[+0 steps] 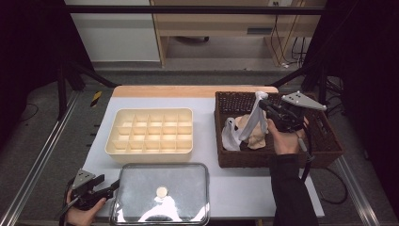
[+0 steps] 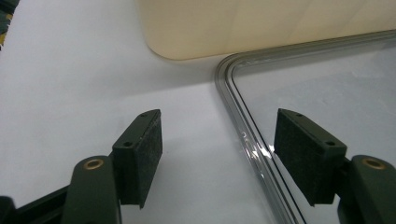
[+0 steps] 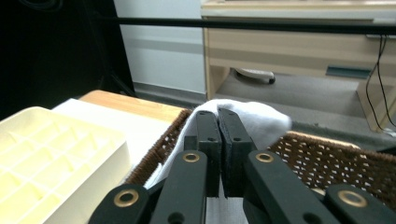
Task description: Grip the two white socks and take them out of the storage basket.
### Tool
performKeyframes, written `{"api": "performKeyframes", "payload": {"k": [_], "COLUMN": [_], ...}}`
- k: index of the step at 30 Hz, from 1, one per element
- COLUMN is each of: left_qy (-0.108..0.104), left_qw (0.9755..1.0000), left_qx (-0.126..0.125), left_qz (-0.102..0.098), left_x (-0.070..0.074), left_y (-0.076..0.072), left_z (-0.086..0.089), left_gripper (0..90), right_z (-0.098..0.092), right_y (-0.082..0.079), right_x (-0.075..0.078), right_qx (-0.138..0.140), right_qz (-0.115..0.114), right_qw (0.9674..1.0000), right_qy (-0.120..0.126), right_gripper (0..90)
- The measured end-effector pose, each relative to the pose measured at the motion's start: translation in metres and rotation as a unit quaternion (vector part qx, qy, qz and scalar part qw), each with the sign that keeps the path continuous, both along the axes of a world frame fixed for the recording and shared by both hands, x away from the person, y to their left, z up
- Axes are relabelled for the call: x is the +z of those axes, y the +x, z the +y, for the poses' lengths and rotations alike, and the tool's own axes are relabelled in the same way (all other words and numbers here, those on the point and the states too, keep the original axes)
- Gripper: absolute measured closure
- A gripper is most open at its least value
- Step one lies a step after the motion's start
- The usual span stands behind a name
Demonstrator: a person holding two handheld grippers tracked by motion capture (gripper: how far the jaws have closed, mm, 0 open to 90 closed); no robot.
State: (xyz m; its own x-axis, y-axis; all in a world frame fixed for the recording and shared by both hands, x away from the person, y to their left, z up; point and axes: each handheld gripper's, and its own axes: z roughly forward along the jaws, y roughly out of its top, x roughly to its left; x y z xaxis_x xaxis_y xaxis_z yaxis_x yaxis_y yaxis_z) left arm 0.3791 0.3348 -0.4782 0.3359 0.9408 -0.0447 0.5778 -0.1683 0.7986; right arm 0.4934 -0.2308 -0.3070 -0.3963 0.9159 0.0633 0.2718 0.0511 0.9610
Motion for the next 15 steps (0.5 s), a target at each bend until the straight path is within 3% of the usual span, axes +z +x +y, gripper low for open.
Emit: {"api": "performKeyframes", "payload": {"k": [15], "left_qy": [-0.003], "left_qw": [1.0], "left_qx": [0.001], "left_qz": [-0.001], "left_x": [0.001], "left_y": [-0.001], "left_z": [0.0], "left_gripper": [31.9], "right_z": [0.016], "right_y": [-0.036], "right_x": [0.027], "right_qx": [0.068], "right_qz": [-0.044], "right_qw": [0.9967], "right_qy": [0.005], "right_gripper": [88.5]}}
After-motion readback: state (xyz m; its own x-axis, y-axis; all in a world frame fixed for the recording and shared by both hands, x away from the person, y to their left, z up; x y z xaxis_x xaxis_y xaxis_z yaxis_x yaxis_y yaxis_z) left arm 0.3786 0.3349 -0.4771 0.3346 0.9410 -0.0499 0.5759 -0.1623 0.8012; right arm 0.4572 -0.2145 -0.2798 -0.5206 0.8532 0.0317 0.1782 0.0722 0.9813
